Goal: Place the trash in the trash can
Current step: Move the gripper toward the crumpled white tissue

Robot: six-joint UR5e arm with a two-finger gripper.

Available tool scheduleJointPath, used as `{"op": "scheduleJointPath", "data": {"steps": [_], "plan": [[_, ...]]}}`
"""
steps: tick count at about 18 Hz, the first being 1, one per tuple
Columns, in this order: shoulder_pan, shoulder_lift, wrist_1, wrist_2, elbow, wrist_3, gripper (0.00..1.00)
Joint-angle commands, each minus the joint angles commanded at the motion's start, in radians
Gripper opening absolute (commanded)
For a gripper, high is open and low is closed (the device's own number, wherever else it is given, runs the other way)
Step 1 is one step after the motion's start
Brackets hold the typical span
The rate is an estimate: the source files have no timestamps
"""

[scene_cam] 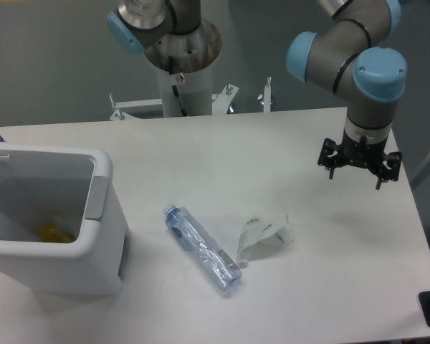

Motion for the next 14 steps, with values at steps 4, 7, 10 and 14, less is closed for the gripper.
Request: {"op": "scheduleJointPath", "data": {"steps": [4,7,10,14], "plan": [[-0.002,0.0,-0.002,-0.002,-0.002,0.0,1.0],[-0.002,0.003,-0.005,-0.003,-0.003,-0.002,1.0],[-0.023,0.009,0.0,-0.003,-0.028,-0.003,1.0],[-0.035,0.029,0.049,-0.006,-0.125,-0.006,1.0]]}}
